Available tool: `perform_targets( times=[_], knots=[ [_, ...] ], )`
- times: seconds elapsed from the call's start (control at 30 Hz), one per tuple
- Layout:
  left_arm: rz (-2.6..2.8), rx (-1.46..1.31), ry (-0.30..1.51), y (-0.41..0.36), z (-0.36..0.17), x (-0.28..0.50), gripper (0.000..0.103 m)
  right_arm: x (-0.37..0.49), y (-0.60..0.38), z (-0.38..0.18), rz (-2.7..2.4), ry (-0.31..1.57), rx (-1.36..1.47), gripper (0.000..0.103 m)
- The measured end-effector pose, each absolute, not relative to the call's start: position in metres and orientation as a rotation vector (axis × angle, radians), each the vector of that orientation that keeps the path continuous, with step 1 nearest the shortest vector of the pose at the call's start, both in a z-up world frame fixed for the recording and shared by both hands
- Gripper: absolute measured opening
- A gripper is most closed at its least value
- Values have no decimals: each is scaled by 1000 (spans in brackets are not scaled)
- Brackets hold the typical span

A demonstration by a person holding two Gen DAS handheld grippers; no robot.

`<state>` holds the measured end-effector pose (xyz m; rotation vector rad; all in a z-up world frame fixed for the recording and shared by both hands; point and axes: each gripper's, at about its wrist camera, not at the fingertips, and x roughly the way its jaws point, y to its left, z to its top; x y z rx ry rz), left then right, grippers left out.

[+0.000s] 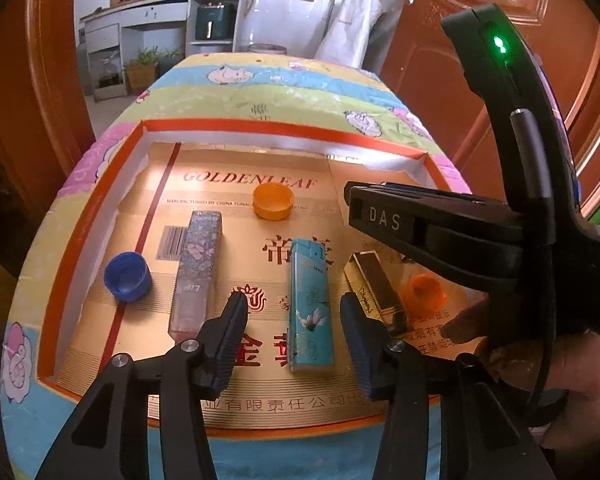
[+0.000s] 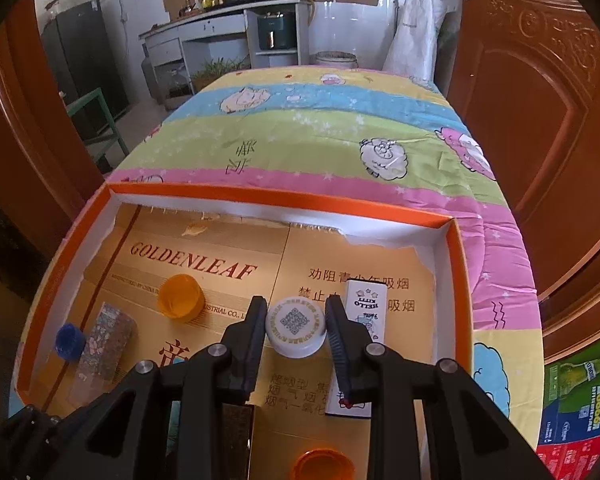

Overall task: Organize rigid objects
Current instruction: 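Open the left gripper to release the teal lighter in the lid, then withdraw both grippers from the lid, right gripper still holding the round container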

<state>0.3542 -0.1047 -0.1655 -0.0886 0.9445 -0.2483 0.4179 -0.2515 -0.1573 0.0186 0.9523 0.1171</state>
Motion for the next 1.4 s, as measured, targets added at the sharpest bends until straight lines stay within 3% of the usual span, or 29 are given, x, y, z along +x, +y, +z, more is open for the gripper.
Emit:
perform_targets(
  times=[0.6,1.4],
  knots=[
    [-133,-9,818,-90,-127,323,50,370,-266,-120,38,803,111,31],
    [-76,2,604,-48,-41,184,50,162,-221,-49,-159,626,91,30]
  ],
)
